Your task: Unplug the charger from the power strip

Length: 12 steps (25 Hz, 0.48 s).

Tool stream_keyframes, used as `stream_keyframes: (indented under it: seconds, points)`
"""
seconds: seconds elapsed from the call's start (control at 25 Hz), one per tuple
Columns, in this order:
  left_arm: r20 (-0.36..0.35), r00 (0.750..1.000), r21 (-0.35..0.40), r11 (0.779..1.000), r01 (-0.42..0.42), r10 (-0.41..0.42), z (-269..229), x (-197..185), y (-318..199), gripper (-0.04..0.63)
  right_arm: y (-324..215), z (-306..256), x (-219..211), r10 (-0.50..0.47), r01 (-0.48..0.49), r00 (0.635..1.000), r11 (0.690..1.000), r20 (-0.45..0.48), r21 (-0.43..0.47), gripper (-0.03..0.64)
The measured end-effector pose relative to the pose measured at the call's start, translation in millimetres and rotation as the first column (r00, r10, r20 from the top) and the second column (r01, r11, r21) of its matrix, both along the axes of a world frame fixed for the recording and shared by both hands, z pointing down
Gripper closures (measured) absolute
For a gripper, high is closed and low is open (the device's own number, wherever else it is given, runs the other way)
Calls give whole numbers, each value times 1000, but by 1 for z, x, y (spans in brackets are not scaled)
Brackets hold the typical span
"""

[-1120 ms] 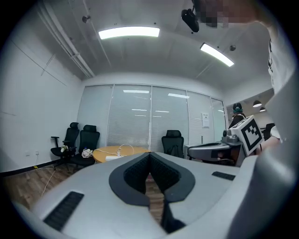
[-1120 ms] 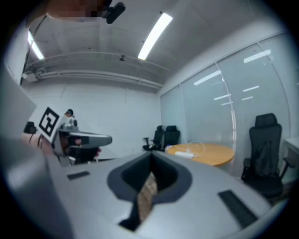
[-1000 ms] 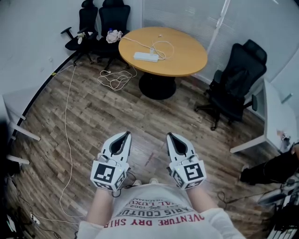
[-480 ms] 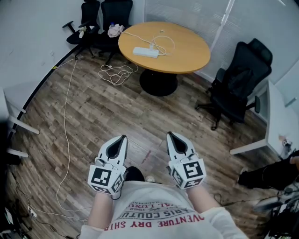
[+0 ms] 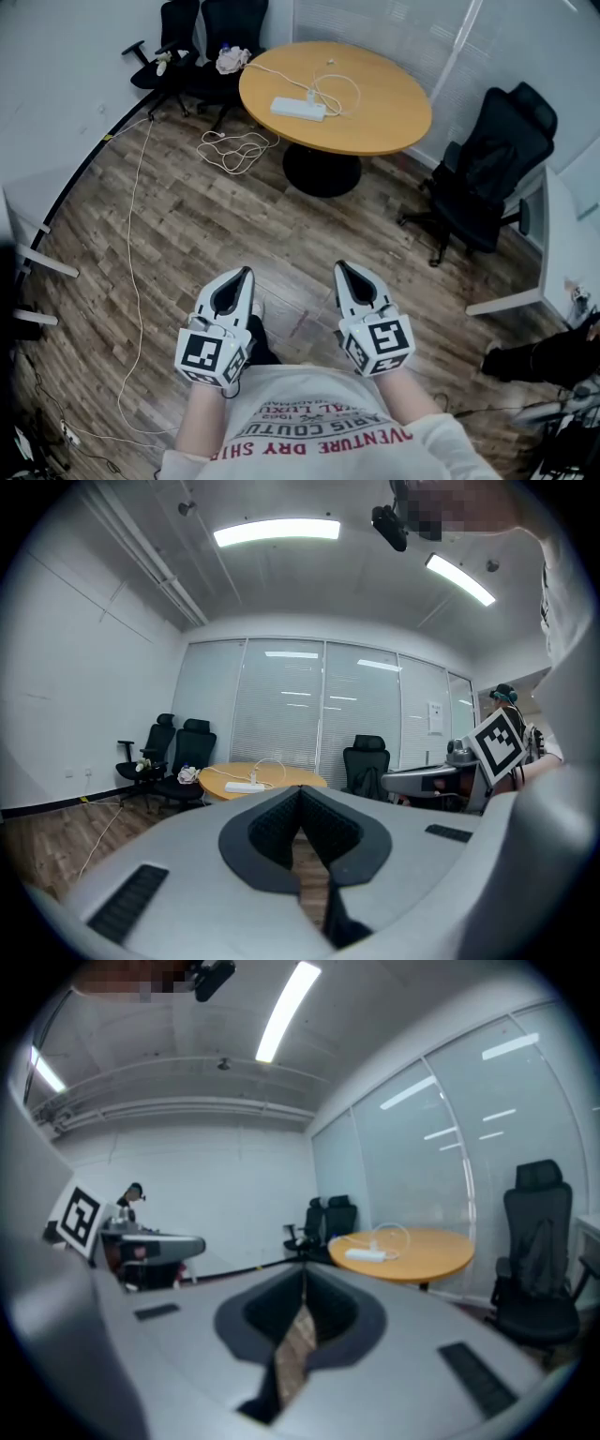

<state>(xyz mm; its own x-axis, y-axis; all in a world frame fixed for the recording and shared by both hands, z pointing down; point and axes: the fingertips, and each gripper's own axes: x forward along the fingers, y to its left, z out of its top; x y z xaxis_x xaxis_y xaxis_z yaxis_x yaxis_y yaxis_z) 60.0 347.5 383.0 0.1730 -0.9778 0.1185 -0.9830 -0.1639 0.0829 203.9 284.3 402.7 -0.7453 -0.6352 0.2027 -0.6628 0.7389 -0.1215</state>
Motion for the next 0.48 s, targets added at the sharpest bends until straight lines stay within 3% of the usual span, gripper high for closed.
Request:
stream_keyframes:
  seconds: [0.48]
  points:
    - [11, 991, 31, 991, -131, 131, -22, -143, -134, 563, -110, -5, -124, 177, -175, 982, 984, -61, 36, 588]
